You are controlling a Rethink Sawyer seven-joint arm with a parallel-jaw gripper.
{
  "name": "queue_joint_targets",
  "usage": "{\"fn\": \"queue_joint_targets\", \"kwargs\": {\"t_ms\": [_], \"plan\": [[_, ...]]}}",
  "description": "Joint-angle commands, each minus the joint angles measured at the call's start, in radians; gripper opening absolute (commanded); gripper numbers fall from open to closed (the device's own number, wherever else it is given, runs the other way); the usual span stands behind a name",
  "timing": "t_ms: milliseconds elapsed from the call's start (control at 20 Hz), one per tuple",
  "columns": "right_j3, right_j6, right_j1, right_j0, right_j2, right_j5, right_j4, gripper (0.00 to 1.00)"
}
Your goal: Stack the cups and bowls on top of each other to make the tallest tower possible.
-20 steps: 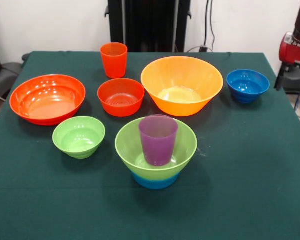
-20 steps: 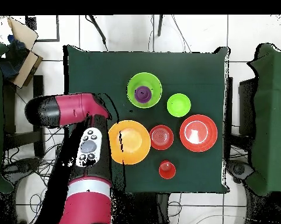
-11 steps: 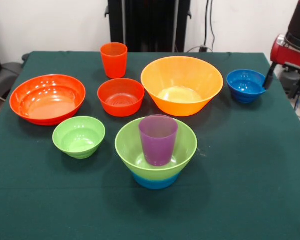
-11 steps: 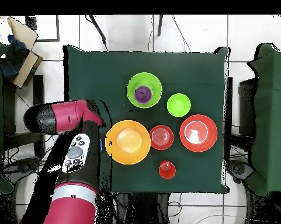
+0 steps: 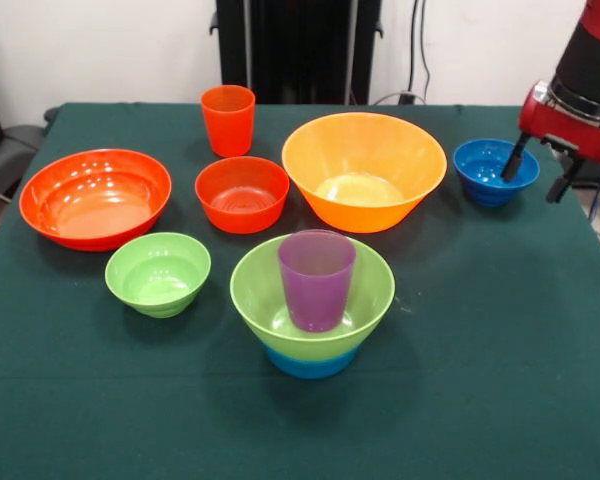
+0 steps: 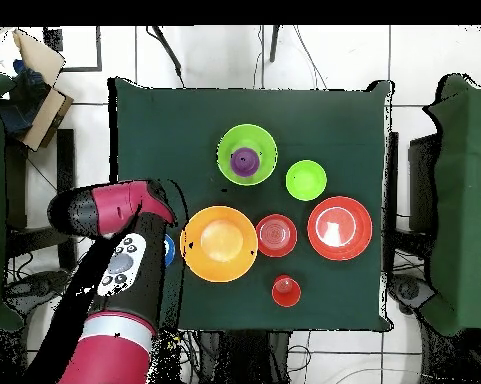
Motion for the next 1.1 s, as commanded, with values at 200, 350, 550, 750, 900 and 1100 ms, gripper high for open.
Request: {"fn": "queue_joint_targets", "kwargs": {"t_ms": [200, 350, 550, 750, 900, 1100], "plan": [[0.09, 0.153, 0.041, -0.006, 0.065, -0.027, 0.041, 1.0], [0.119, 0.144, 0.037, -0.015, 0.086, -0.038, 0.061, 1.0], [0.182, 0.123, 0.023, -0.049, 0.142, -0.073, 0.104, 1.0], [0.215, 0.107, 0.019, -0.061, 0.164, -0.088, 0.125, 1.0], [0.25, 0.088, 0.013, -0.08, 0.199, -0.119, 0.147, 1.0], [0.266, 0.072, 0.014, -0.098, 0.238, -0.155, 0.161, 1.0]]}}
